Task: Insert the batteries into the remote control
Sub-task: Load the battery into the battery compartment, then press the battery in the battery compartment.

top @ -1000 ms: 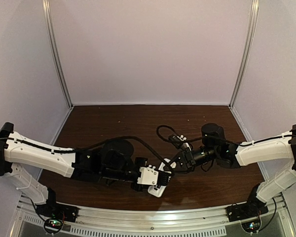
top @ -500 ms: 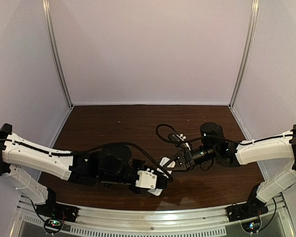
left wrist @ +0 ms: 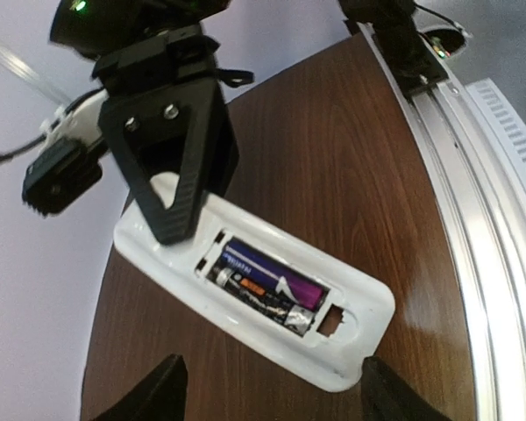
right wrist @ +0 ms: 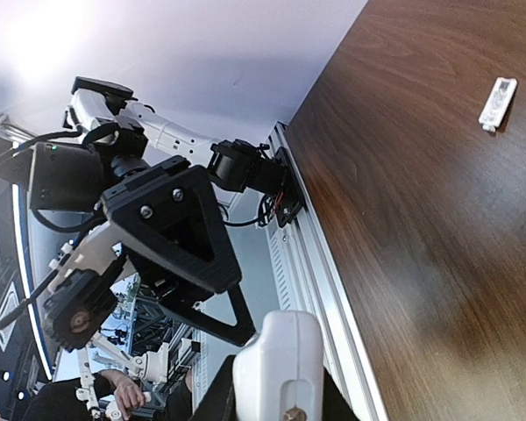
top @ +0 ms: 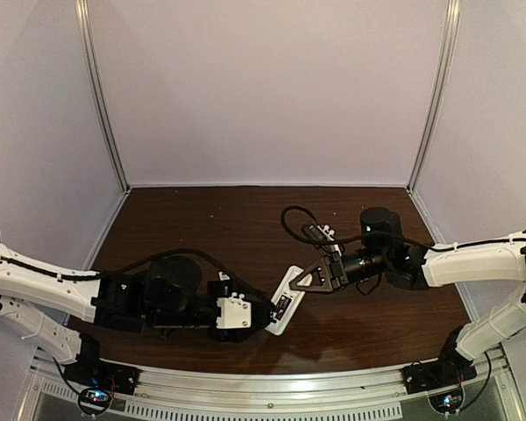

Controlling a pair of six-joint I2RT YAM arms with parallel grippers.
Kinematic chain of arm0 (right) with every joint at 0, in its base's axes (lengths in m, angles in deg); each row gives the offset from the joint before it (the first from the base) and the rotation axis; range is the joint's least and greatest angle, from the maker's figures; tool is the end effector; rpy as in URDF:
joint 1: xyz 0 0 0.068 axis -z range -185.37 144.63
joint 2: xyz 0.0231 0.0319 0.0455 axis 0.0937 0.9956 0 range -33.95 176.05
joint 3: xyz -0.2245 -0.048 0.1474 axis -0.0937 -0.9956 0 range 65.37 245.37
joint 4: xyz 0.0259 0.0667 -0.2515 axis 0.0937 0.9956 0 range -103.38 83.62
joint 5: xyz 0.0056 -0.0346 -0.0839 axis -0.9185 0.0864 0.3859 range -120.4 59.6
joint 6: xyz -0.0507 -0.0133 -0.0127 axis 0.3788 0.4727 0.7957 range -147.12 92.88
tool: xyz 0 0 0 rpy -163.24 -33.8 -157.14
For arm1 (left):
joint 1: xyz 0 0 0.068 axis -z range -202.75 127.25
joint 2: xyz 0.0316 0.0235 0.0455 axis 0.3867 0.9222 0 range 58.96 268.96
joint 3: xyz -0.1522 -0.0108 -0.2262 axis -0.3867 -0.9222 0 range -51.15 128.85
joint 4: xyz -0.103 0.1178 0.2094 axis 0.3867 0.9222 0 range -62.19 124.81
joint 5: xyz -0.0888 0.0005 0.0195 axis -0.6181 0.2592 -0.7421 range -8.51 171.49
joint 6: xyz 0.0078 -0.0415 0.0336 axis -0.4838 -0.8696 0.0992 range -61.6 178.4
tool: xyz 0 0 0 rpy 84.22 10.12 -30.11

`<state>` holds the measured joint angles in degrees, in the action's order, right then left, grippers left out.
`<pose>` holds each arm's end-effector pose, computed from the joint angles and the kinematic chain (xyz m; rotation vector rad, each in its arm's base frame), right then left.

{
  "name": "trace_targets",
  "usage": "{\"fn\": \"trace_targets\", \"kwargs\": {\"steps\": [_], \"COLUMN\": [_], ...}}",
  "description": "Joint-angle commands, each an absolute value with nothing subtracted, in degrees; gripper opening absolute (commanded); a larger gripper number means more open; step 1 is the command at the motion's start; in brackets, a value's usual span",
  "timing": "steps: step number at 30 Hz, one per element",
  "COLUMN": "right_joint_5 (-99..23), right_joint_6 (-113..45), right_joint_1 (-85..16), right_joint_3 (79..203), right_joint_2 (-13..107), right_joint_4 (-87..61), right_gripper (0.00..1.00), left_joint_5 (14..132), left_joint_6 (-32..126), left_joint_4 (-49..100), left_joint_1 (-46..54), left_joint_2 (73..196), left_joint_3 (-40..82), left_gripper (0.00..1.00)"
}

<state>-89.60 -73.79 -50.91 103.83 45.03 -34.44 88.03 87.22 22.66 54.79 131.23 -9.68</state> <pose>0.1755 0.2225 0.2283 -0.8432 2.1605 1.9443 0.0643 -0.2720 0.2438 1.5892 1.2813 -0.4231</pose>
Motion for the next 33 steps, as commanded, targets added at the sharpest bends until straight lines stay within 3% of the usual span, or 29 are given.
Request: {"fn": "trace_targets", "kwargs": {"steps": [1,3,4,8,14,19,27,33], "right_joint_5": [-90.06,-88.84,-88.17,-85.72,-82.01,-81.04,-80.89,-80.77], "right_joint_6": [-69.02,-67.75,-67.21,-65.59,-63.14,-63.06,-63.15,-63.33], "right_joint_1": [-50.47,-50.40,-50.38,-50.39,-50.37,-50.39,-50.56,-50.79], "right_joint_3": [107.56,107.87,108.09,109.00,110.58,110.55,110.37,110.11], "right_joint_2": [42.16,41.82,41.73,41.57,41.77,42.27,41.93,41.60], "right_joint_4": [-32.76,-31.76,-31.30,-30.33,-27.07,-27.18,-27.23,-27.20], "right_gripper": [0.00,0.00,0.00,0.00,0.00,0.00,0.00,0.00], "left_joint_5": [95.28,95.82,94.75,85.39,67.90,61.55,60.86,61.40], "left_joint_6": [73.17,65.11,61.16,47.76,40.45,37.41,32.45,31.75], "left_joint_4": [18.88,18.90,19.61,23.76,18.95,19.33,15.97,16.09], "left_joint_1": [52.62,50.55,49.26,42.74,39.37,39.11,38.59,38.07], "left_joint_2": [125.94,124.17,123.75,125.22,127.38,133.98,138.01,139.67], "left_joint_3": [-12.04,-11.77,-11.29,-6.87,-5.61,-1.83,-1.10,-0.25], "left_gripper": [0.81,0.95,0.97,0.97,0.96,0.75,0.55,0.48]}}
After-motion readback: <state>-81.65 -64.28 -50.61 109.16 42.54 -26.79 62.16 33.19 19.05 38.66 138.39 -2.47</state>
